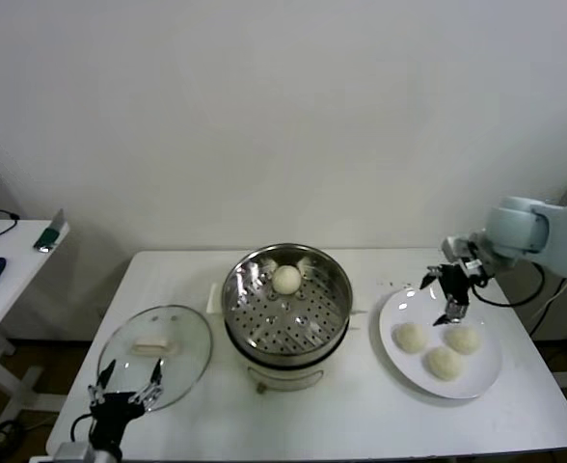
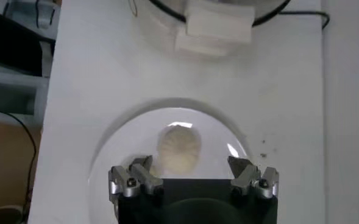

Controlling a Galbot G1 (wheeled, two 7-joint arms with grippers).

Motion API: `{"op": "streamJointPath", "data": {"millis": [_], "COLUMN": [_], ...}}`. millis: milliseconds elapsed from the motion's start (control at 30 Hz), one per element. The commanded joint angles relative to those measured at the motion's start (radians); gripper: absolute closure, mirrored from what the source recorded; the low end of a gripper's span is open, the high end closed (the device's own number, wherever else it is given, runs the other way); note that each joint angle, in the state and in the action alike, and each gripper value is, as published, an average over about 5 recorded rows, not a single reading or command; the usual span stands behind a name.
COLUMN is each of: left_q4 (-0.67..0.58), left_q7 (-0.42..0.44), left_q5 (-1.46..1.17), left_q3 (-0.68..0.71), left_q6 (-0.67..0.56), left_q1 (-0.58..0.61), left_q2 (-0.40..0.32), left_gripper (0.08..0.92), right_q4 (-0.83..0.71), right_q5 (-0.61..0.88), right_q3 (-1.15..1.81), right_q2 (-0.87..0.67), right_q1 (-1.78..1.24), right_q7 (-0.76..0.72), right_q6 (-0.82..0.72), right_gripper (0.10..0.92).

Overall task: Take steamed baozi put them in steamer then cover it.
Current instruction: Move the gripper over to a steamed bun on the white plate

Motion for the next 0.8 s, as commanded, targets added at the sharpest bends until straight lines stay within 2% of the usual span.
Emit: {"op": "streamJointPath", "data": {"millis": [33,467,800], "left_q4": [0.001,0.004,0.008], "left_q7": [0.0,0.0,0.0], "left_q5": [-0.001,0.001,0.0], "left_q3": [-0.001,-0.002,-0.005], "left_q6": [-0.002,-0.003,-0.006], "left_q1": [0.002,0.007,0.005], "left_q2": [0.002,0.004,0.004], "left_gripper": [0.177,0.177,0.177], "right_q4": [-0.088,-0.221,-0.26], "right_q5": [-0.076,-0.146,-0.164], "right_q3": [0.217,0.342,0.381], "right_q2": [-0.016,0.088,0.134], "right_q1": [-0.302,-0.464,-0.51], "right_q7": [0.032,0.043,0.054], "right_q6": [-0.065,-0.054,-0.058], "right_gripper": [0.203,0.203,0.203]}}
